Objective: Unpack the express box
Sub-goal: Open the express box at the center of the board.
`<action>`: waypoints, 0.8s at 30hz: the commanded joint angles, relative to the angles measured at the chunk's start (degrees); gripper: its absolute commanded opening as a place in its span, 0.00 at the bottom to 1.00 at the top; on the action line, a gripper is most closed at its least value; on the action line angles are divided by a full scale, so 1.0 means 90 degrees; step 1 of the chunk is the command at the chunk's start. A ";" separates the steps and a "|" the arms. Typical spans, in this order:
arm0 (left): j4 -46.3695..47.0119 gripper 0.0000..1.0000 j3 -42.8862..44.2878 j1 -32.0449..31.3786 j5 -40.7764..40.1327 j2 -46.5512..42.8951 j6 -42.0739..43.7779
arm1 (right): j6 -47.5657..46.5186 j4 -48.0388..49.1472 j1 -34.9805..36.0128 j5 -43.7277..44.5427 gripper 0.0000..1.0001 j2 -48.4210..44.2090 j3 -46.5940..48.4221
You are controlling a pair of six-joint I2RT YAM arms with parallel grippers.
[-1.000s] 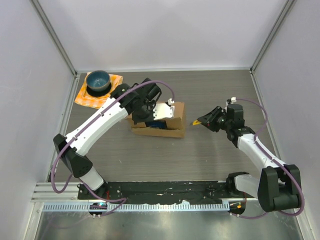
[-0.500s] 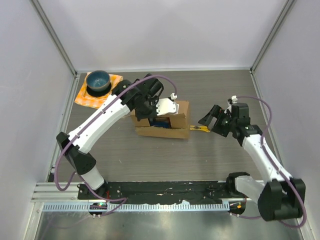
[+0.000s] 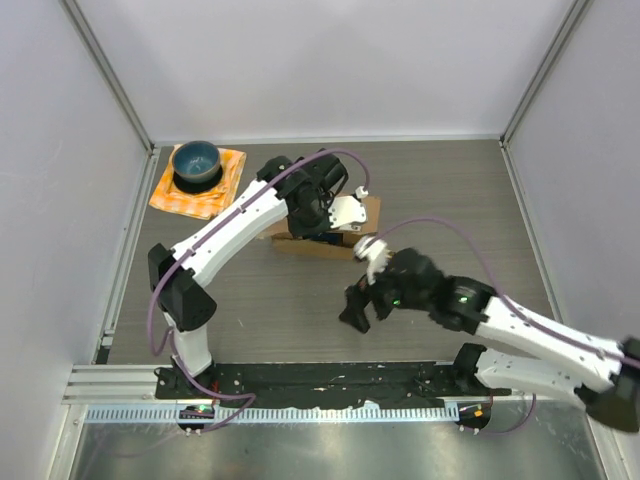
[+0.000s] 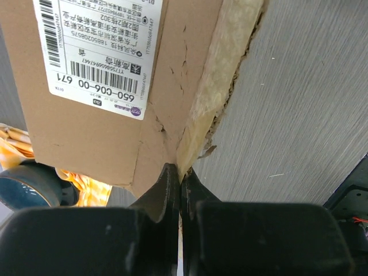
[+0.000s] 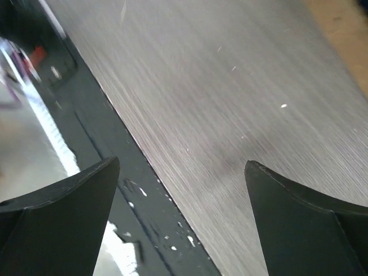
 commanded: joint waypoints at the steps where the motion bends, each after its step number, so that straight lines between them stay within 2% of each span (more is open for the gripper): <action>1: -0.2017 0.00 -0.0035 0.0043 0.0428 -0.0302 -0.0115 | -0.1251 0.0361 0.1660 0.2873 0.97 0.1060 0.0254; 4: -0.2017 0.00 -0.0162 0.0033 0.0389 -0.0488 -0.0065 | -0.2304 0.1315 0.2342 0.4222 0.97 0.1326 -0.0106; 7: -0.2027 0.00 -0.0289 -0.0006 0.0398 -0.0663 -0.0056 | -0.3555 0.3313 0.2579 0.4841 0.97 0.1374 -0.0693; 10: -0.2027 0.00 -0.0484 -0.0055 0.0408 -0.0839 -0.0007 | -0.4405 0.4420 0.2541 0.5058 1.00 0.1774 -0.0928; 16: -0.2017 0.00 -0.0739 -0.0094 0.0467 -0.1015 0.0032 | -0.4349 0.5165 0.1741 0.3908 0.99 0.2876 -0.0762; 24: -0.2017 0.00 -0.0944 -0.0094 0.0486 -0.1279 0.0111 | -0.3929 0.5284 0.1027 0.2852 0.98 0.3728 -0.0421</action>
